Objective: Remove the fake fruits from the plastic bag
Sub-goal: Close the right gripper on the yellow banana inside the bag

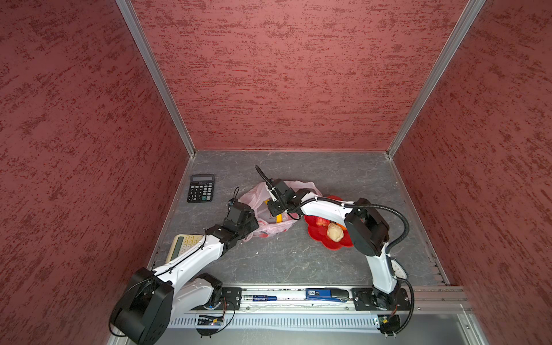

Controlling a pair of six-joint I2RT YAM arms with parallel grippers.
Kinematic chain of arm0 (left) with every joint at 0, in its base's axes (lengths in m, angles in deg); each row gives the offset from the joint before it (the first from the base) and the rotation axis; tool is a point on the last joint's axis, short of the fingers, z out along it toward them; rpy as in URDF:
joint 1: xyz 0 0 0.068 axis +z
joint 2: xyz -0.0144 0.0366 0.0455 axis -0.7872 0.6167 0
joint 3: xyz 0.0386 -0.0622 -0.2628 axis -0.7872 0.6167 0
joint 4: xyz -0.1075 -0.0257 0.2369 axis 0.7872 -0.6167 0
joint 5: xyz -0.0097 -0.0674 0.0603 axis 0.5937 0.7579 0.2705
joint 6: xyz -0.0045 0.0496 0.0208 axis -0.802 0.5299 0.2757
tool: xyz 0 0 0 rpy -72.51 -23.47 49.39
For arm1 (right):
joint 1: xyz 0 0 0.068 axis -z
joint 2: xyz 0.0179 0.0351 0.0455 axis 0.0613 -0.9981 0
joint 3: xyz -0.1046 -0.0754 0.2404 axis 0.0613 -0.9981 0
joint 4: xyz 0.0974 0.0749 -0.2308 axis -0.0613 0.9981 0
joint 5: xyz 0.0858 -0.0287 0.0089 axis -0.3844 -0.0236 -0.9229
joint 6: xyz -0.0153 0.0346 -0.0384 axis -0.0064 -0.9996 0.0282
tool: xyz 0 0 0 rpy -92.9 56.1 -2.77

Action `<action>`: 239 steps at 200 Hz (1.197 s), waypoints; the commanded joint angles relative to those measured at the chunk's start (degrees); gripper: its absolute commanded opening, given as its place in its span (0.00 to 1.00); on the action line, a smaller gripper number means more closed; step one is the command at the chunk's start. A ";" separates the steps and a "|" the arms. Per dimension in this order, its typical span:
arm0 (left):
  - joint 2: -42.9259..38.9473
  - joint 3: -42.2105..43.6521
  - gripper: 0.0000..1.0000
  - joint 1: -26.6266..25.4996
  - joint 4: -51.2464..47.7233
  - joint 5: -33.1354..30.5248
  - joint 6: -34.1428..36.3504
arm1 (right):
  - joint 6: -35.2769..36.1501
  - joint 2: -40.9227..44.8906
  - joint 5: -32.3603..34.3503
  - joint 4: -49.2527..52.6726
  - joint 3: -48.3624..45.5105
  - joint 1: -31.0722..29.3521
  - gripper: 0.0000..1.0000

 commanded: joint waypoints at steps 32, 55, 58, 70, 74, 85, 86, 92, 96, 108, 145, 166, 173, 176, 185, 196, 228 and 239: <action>-0.58 0.52 0.01 -0.20 0.44 0.22 -0.30 | 0.25 -1.75 2.26 0.90 1.13 0.54 0.44; -0.33 0.44 0.01 -0.20 0.45 0.17 -0.18 | 0.33 -2.01 2.85 1.16 1.11 0.73 0.47; -0.32 0.43 0.01 -0.20 0.43 0.23 -0.21 | 0.34 -2.01 2.85 1.12 1.07 0.74 0.47; -0.23 0.40 0.01 -0.15 0.52 0.24 -0.16 | 0.38 -2.25 2.90 1.25 0.96 0.83 0.48; -0.23 0.49 0.01 -0.18 0.64 0.17 -0.13 | 0.41 -2.36 2.90 1.28 0.95 0.83 0.48; -0.07 0.43 0.01 -0.20 0.69 0.24 -0.18 | 0.41 -2.60 2.72 1.47 1.04 0.83 0.49; -0.06 0.48 0.01 -0.20 0.78 0.24 -0.20 | 0.41 -2.66 2.68 1.45 1.04 0.83 0.49; -0.01 0.45 0.01 -0.20 0.84 0.18 -0.21 | 0.45 -2.84 2.63 1.44 1.08 0.87 0.49; 0.03 0.51 0.01 -0.20 0.82 0.26 -0.20 | 0.46 -2.98 2.59 1.47 1.06 0.88 0.50; 0.21 0.46 0.01 -0.19 0.96 0.30 -0.19 | 0.50 -3.39 2.31 1.43 1.07 0.87 0.49; 0.39 0.50 0.01 -0.20 1.05 0.41 -0.13 | 0.32 -4.20 1.25 1.01 1.40 0.90 0.47; 0.48 0.48 0.01 -0.18 1.04 0.41 -0.15 | 0.50 -4.21 0.71 0.90 1.71 0.92 0.42; 0.48 0.52 0.00 -0.15 1.18 0.41 -0.21 | 0.55 -4.19 0.62 0.90 1.81 0.87 0.40; 0.52 0.52 0.01 -0.19 1.26 0.35 -0.28 | 0.54 -4.13 0.55 0.90 1.82 0.89 0.39; 0.57 0.65 0.01 -0.20 1.24 0.40 -0.28 | 0.65 -3.84 0.40 0.90 1.91 0.92 0.37; 0.72 0.52 0.01 -0.20 1.23 0.50 -0.25 | 0.80 -3.66 0.26 0.90 2.06 0.92 0.35; 1.14 0.42 0.01 -0.18 1.53 0.39 -0.29 | 1.20 -2.61 0.06 1.32 2.70 0.92 0.30; 1.18 0.36 0.01 -0.17 1.61 0.41 -0.30 | 1.37 -2.13 -0.07 1.50 2.86 0.90 0.27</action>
